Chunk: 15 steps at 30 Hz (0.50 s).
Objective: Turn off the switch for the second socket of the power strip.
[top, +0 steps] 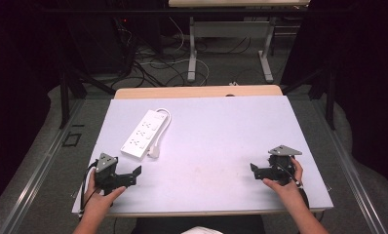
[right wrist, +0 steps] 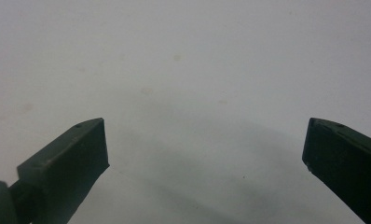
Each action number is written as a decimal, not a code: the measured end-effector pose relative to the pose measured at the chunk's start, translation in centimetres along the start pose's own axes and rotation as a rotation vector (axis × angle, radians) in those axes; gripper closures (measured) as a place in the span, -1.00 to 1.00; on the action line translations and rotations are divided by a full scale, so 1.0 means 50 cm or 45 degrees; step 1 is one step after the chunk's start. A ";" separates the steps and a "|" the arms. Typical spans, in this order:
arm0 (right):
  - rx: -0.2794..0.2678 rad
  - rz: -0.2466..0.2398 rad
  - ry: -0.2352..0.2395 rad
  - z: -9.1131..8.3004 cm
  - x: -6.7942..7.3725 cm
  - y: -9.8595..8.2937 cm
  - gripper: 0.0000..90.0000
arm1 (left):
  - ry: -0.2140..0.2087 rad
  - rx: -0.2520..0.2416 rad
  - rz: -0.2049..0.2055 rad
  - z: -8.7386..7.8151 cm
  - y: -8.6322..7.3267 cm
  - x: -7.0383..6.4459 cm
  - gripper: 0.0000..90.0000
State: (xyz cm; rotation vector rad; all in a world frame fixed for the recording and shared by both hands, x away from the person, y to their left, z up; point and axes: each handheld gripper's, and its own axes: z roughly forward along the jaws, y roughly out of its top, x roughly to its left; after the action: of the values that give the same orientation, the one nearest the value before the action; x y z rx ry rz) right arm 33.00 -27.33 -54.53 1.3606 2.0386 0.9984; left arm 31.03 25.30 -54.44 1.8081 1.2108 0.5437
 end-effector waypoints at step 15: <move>-0.010 0.010 0.028 -0.008 -0.002 -0.003 -0.94 | 0.011 0.012 0.000 -0.013 0.016 -0.018 -0.95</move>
State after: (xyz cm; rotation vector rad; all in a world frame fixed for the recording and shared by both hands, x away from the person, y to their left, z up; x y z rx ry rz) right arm 32.65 -27.58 -54.38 1.3610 2.0445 1.0277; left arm 30.57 24.64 -53.31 1.8154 1.2209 0.5469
